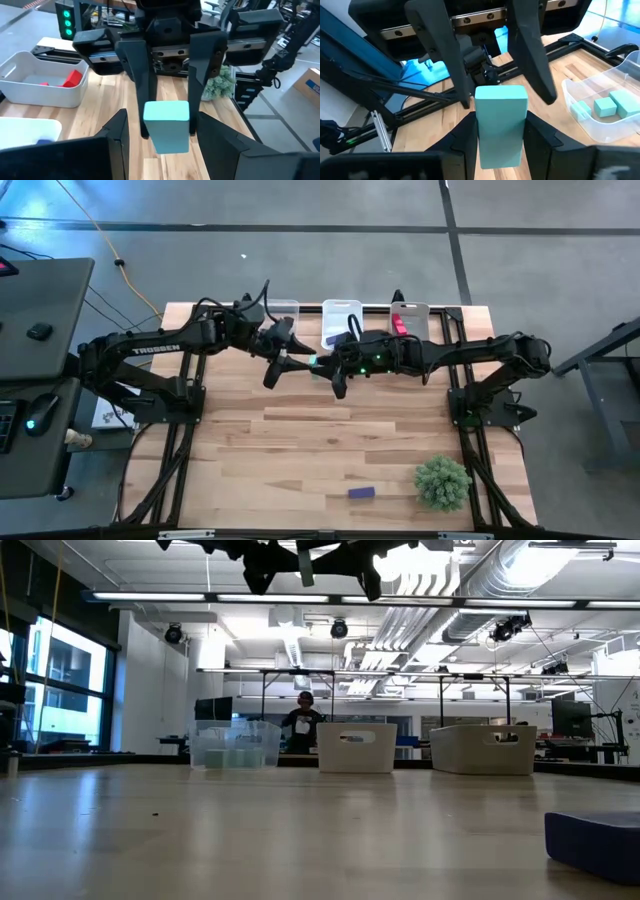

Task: Sort & place blocks by color
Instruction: Put the blue block into the transparent bin

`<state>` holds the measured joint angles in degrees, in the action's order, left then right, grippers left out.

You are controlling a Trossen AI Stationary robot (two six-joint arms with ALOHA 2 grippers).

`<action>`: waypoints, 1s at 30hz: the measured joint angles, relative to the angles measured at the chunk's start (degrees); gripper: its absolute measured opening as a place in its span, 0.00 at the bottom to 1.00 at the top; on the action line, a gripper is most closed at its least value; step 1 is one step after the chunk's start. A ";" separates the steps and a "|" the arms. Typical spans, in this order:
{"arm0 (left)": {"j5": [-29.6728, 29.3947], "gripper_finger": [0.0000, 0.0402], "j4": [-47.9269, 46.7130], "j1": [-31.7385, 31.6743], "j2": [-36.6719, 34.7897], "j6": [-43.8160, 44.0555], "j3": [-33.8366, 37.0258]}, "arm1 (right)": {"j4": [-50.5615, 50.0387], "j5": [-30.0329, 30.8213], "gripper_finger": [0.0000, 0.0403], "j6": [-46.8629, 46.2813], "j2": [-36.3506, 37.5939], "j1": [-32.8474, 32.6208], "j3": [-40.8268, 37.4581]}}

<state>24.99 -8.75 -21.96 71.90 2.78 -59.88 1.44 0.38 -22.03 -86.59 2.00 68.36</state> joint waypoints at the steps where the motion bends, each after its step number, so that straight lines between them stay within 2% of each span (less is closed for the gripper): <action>1: -0.16 0.36 0.07 0.00 0.00 -0.02 0.00 | 0.00 0.04 0.25 0.01 0.00 0.00 0.00; 22: -0.02 0.36 2.66 0.02 1.64 -1.01 0.02 | 0.08 0.55 0.25 -0.45 0.00 0.00 -0.04; 26: 0.35 0.31 2.58 0.02 1.75 -1.48 0.02 | 0.07 0.86 0.25 -0.45 0.00 0.00 -0.04; 30: 1.74 0.22 2.56 0.01 2.43 -1.48 0.02 | -0.51 0.90 0.25 -0.45 0.00 0.00 -0.07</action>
<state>26.73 -6.19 -21.95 74.33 1.30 -59.86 0.93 1.28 -22.48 -86.59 2.00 68.29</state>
